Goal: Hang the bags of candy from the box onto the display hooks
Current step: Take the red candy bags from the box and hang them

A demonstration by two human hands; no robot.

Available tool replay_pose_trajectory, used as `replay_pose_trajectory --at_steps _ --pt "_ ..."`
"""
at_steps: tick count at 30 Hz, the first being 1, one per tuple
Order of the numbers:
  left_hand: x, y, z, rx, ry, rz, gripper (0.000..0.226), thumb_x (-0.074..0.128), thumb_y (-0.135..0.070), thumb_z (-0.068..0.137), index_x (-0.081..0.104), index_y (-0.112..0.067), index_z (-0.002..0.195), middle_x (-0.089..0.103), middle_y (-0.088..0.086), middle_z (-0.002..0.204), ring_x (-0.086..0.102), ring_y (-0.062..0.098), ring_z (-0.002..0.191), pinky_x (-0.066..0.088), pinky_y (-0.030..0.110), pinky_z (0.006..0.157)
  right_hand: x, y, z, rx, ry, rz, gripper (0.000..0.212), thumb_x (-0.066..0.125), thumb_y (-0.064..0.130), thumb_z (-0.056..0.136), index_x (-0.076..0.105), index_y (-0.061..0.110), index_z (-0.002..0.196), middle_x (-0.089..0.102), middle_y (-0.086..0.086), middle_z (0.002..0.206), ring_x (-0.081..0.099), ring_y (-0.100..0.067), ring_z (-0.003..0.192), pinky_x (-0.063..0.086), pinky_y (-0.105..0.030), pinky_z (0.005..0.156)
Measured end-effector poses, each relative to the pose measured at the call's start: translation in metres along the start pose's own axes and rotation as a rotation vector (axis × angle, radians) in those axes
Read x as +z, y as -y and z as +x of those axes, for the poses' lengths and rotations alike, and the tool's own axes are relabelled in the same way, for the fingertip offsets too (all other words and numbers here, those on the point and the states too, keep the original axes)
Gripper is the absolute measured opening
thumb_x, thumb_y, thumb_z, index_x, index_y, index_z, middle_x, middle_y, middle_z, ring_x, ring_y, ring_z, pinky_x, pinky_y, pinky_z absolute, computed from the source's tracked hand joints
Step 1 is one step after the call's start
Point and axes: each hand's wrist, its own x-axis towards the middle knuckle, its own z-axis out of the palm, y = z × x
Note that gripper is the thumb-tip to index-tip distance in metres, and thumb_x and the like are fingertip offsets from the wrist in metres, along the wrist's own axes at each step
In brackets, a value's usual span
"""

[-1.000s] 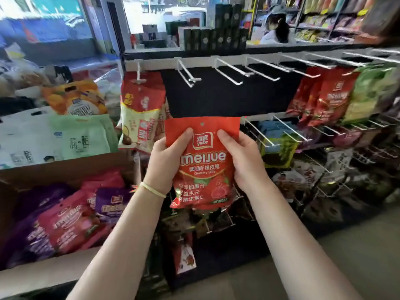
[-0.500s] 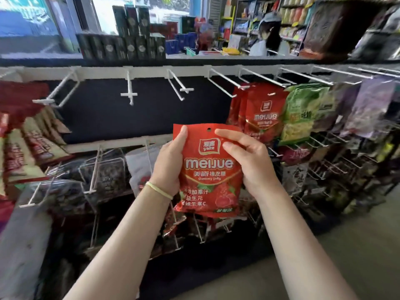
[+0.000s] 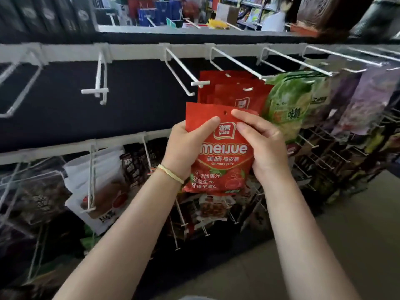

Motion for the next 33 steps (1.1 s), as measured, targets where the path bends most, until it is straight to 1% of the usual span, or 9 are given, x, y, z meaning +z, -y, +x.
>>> replay_pose_trajectory --at_steps 5,15,19,22,24,27,29,31,33 --pt "0.042 0.002 0.024 0.047 -0.029 -0.015 0.021 0.071 -0.026 0.093 0.07 -0.011 0.107 0.077 0.009 0.1 0.076 0.028 0.09 0.062 0.041 0.08 -0.035 0.01 0.031 -0.043 0.036 0.011 0.021 0.066 0.006 0.093 0.079 0.021 0.1 0.077 -0.004 0.103 0.074 -0.022 0.095 0.059 -0.033 0.073" --pt "0.087 0.007 0.051 0.167 -0.268 -0.003 0.022 0.071 -0.025 0.093 0.07 -0.01 0.109 0.077 0.01 0.1 0.076 0.029 0.091 0.061 0.043 0.081 -0.067 0.015 0.091 -0.04 0.236 -0.018 0.019 0.065 0.01 0.096 0.078 0.022 0.105 0.078 0.0 0.102 0.075 -0.019 0.095 0.061 -0.035 0.075" --pt "0.094 0.018 0.054 0.209 -0.362 0.007 0.018 0.072 -0.023 0.092 0.072 -0.01 0.104 0.078 0.01 0.098 0.076 0.029 0.089 0.061 0.043 0.08 -0.075 0.005 0.102 -0.078 0.3 -0.072 0.02 0.064 0.011 0.097 0.077 0.021 0.109 0.078 0.007 0.101 0.075 -0.014 0.093 0.061 -0.031 0.075" --pt "0.099 0.024 0.057 0.247 -0.443 0.047 0.018 0.073 -0.024 0.091 0.073 -0.011 0.102 0.078 0.008 0.095 0.076 0.027 0.088 0.062 0.042 0.079 -0.079 -0.005 0.109 -0.16 0.342 -0.14 0.022 0.063 0.014 0.098 0.075 0.02 0.116 0.076 0.004 0.11 0.072 -0.013 0.102 0.061 -0.038 0.085" --pt "0.098 0.028 0.061 0.292 -0.519 0.103 0.019 0.076 -0.028 0.089 0.073 -0.012 0.099 0.078 0.007 0.093 0.076 0.024 0.086 0.062 0.044 0.08 -0.08 -0.009 0.112 -0.264 0.353 -0.227 0.024 0.063 0.015 0.098 0.074 0.021 0.119 0.074 0.007 0.115 0.069 -0.008 0.108 0.06 -0.037 0.09" --pt "0.093 0.042 0.065 0.427 -0.718 0.306 0.032 0.08 -0.033 0.085 0.068 -0.013 0.107 0.074 -0.001 0.093 0.072 0.008 0.084 0.061 0.034 0.081 -0.083 -0.017 0.112 -0.507 0.329 -0.465 0.033 0.065 0.017 0.096 0.068 0.024 0.128 0.068 0.01 0.119 0.061 -0.001 0.11 0.051 -0.018 0.096" --pt "0.093 0.058 0.063 0.542 -0.856 0.489 0.052 0.08 -0.029 0.084 0.055 -0.014 0.128 0.063 -0.008 0.103 0.062 -0.001 0.091 0.054 0.019 0.083 -0.087 -0.027 0.107 -0.687 0.267 -0.641 0.042 0.068 0.02 0.094 0.062 0.023 0.135 0.061 0.003 0.11 0.055 -0.001 0.095 0.043 -0.004 0.086" --pt "0.093 0.076 0.06 0.638 -0.873 0.61 0.074 0.08 -0.024 0.084 0.04 -0.013 0.144 0.051 -0.005 0.122 0.054 0.004 0.11 0.048 0.021 0.093 -0.091 -0.038 0.1 -0.776 0.207 -0.763 0.052 0.071 0.026 0.092 0.056 0.023 0.141 0.052 -0.003 0.108 0.048 -0.005 0.09 0.043 -0.005 0.078" --pt "0.09 0.089 0.057 0.694 -0.812 0.718 0.088 0.08 -0.025 0.083 0.027 -0.02 0.153 0.038 -0.004 0.139 0.042 0.011 0.131 0.041 0.03 0.108 -0.094 -0.047 0.097 -0.835 0.125 -0.864 0.058 0.074 0.031 0.09 0.054 0.024 0.143 0.05 -0.011 0.117 0.049 -0.015 0.105 0.046 -0.018 0.086"
